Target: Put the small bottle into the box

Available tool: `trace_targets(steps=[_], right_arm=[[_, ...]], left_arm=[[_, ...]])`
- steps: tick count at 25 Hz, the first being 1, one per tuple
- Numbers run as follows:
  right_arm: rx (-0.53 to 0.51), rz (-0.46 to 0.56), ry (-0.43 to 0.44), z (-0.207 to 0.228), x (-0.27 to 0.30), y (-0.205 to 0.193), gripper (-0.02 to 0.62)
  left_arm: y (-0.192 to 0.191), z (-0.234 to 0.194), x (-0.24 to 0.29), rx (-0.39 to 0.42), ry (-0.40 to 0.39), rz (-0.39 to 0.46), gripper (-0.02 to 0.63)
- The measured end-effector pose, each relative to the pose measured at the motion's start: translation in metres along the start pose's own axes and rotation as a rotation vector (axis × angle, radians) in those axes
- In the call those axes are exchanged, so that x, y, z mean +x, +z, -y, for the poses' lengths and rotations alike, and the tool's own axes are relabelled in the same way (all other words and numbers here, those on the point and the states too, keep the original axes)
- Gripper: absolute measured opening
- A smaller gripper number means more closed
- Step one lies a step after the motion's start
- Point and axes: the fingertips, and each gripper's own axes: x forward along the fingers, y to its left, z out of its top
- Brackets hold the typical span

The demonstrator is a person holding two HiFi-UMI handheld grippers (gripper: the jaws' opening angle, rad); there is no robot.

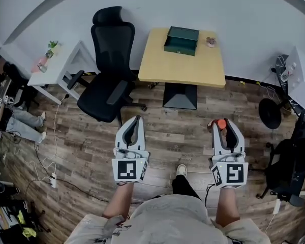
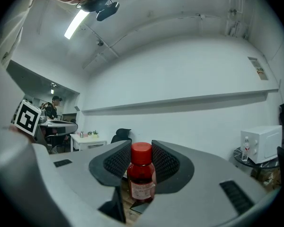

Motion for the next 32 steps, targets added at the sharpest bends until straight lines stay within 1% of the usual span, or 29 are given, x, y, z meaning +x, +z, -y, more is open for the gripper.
trace_targets(steps=[7, 15, 24, 32], right_arm=[[0.021, 0.003, 0.015, 0.045, 0.049, -0.002, 0.144], [0.034, 0.005, 0.03, 0.086, 0.089, -0.014, 0.144], [0.016, 0.015, 0.032, 0.097, 0.129, -0.01, 0.144], [-0.01, 0.004, 0.029, 0.095, 0.169, -0.017, 0.144]], left_arm=[[0.001, 0.014, 0.067, 0.016, 0.005, -0.032, 0.008], [0.0, 0.032, 0.124, 0.025, 0.009, -0.026, 0.008], [-0.004, 0.024, 0.162, 0.009, 0.014, -0.009, 0.008], [-0.023, 0.003, 0.198, -0.022, 0.009, 0.001, 0.008]])
